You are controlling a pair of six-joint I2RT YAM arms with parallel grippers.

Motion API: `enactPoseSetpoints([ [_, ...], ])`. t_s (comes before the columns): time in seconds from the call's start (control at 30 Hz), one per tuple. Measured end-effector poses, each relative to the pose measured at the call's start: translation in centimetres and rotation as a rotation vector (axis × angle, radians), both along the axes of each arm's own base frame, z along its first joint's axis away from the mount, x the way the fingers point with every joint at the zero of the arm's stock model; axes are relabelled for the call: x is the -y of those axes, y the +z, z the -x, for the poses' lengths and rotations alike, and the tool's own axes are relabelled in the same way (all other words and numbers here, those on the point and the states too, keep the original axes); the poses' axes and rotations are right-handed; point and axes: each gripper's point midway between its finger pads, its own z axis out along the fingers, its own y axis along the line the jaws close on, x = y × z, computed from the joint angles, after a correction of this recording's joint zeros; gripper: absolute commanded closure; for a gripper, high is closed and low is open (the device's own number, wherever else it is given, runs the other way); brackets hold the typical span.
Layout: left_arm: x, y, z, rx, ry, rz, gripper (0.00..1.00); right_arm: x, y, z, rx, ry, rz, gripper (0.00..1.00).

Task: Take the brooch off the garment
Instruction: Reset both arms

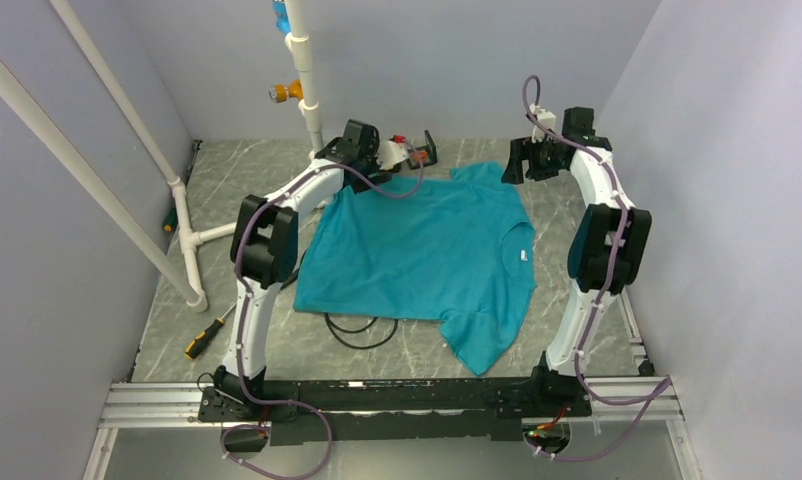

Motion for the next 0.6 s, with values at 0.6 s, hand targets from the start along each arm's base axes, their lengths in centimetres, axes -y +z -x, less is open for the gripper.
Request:
enactPoseSetpoints([
  [0.6, 3.6, 12.8, 20.2, -0.231, -0.198, 0.525, 0.01, -5.4, 8.8, 10.9, 0.118, 0.136, -0.102, 0.03],
])
